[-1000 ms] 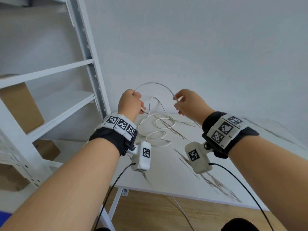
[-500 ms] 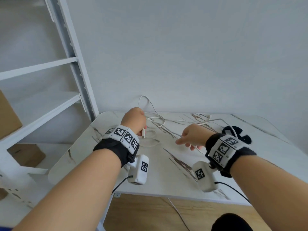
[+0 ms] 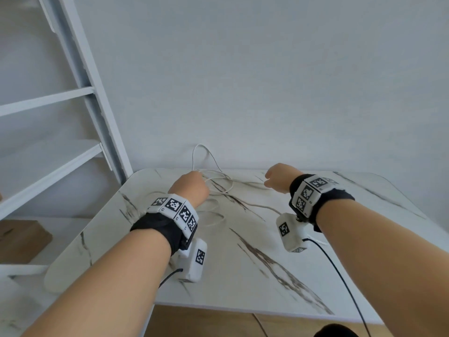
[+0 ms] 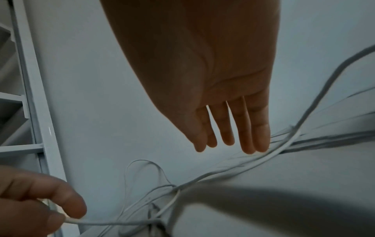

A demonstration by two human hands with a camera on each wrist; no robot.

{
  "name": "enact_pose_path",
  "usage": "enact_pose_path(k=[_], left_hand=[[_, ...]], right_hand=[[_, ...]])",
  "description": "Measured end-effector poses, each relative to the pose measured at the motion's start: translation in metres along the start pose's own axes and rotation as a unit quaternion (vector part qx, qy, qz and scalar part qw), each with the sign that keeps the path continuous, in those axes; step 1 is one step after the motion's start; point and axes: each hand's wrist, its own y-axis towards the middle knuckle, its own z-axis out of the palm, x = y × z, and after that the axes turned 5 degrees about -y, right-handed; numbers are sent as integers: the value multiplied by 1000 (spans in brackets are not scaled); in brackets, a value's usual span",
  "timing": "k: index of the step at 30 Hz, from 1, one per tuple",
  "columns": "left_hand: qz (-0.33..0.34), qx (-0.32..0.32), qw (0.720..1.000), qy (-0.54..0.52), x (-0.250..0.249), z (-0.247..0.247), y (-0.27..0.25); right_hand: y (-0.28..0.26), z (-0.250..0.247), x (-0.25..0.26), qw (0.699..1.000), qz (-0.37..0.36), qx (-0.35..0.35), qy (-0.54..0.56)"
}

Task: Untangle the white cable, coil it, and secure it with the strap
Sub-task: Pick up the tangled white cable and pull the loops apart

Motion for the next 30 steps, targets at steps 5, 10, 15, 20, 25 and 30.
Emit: enact_pose_path(k=[5, 10, 15, 20, 25, 30], left_hand=[[-29, -2, 999, 36, 18, 1, 16], [-42, 1, 999, 35, 34, 2, 27], [-41, -5, 999, 17, 38, -1, 34], [-45, -5, 999, 15, 42, 1, 35], [-36, -14, 999, 14, 48, 0, 34], [-42, -44, 997, 55, 56, -12, 32]], right_hand=[[24, 4, 38, 999, -33, 7, 16], [47, 23, 54, 998, -49, 14, -32], [58, 24, 57, 998, -37, -1, -57], [59, 32, 52, 997, -20, 19, -70], [49, 26, 55, 998, -38, -26, -32], [32, -6, 61, 981, -67, -130, 130]])
